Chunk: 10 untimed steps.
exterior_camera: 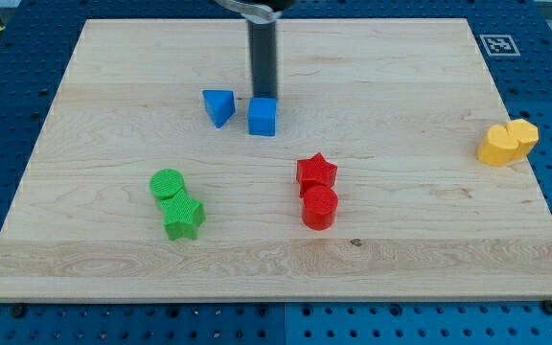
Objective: Slide the red star and red circle down a bit
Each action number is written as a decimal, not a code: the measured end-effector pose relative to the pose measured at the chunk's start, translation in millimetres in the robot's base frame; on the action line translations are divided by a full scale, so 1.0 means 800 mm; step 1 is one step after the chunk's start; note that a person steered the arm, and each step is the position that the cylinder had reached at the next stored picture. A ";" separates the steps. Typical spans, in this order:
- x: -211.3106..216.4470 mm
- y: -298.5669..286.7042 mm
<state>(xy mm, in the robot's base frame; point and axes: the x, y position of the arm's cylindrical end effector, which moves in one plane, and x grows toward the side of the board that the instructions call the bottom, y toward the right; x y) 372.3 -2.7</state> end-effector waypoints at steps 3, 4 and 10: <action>0.084 0.050; 0.058 0.044; 0.176 0.099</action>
<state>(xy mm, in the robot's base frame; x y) 513.1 76.5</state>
